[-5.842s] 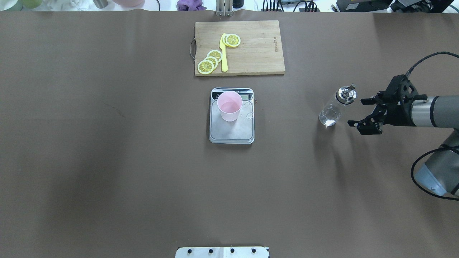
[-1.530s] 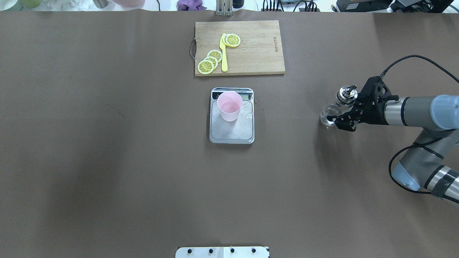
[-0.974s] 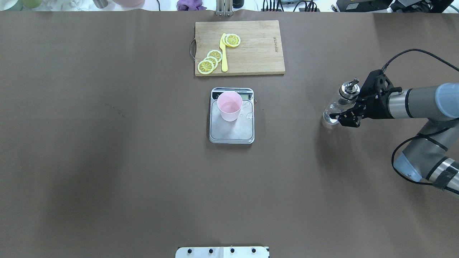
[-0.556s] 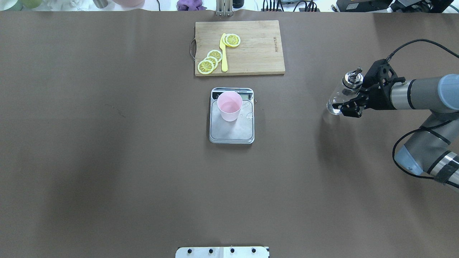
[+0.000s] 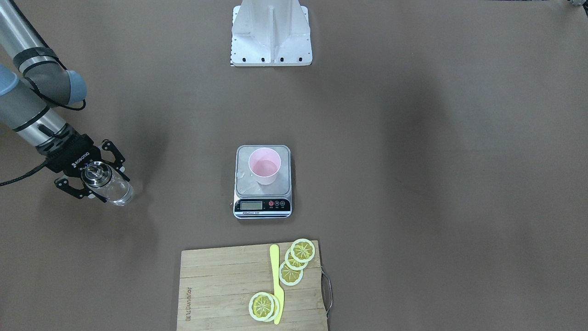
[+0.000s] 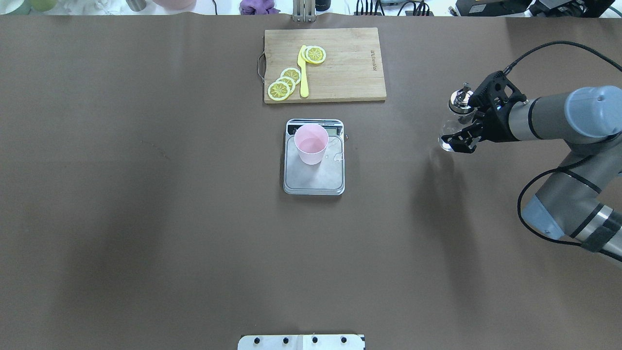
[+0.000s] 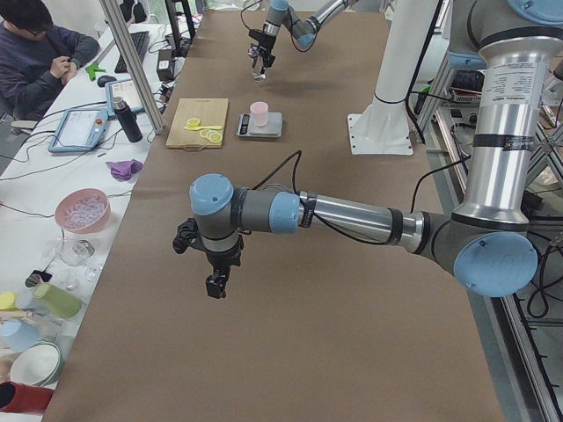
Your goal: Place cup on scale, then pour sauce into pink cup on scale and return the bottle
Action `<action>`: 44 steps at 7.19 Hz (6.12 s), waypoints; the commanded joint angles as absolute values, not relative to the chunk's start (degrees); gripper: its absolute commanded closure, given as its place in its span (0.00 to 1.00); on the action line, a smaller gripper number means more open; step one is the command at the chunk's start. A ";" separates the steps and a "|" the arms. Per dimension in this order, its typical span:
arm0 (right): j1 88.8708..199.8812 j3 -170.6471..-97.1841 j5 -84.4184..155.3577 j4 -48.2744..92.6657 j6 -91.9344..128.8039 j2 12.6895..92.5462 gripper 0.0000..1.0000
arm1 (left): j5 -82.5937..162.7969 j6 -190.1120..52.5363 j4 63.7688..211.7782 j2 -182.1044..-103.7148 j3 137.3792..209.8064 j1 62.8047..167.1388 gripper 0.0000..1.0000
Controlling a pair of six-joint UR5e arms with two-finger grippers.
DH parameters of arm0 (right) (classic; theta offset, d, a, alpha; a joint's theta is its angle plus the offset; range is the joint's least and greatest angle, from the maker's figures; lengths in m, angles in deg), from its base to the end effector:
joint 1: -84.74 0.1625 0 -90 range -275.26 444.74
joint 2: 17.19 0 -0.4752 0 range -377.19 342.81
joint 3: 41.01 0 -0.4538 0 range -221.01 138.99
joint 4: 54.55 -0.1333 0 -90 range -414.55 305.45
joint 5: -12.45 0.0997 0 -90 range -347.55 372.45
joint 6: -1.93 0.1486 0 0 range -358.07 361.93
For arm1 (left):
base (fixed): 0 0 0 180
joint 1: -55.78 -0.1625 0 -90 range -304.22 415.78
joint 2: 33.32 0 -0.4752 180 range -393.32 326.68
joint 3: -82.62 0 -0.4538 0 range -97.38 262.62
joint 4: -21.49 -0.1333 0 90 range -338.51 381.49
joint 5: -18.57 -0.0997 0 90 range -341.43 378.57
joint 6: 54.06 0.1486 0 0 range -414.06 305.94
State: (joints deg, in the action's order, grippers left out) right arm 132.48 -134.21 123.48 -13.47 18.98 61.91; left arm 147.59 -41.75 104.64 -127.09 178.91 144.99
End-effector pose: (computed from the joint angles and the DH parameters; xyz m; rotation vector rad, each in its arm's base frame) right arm -0.4108 -0.5710 0.4927 0.7936 -0.8362 -0.5926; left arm -0.0317 -0.5846 0.6671 0.1222 0.6737 0.2387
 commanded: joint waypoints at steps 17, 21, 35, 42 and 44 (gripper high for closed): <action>115.16 -146.50 93.66 69.70 6.76 33.29 1.00 | 149.09 -41.84 103.94 -124.72 177.98 145.07 0.02; 114.11 -133.84 89.64 77.97 8.34 22.64 1.00 | 149.17 -41.84 103.94 -124.11 177.90 145.07 0.02; 110.06 -120.29 81.00 98.45 8.35 12.08 1.00 | 149.26 -41.75 104.02 -123.14 177.90 144.99 0.02; 110.14 -121.25 81.27 94.63 8.44 11.90 1.00 | 149.26 -41.75 104.11 -123.05 178.16 144.99 0.02; 110.41 -121.25 81.27 90.23 8.44 12.16 1.00 | 149.26 -41.75 104.02 -123.05 178.33 145.07 0.02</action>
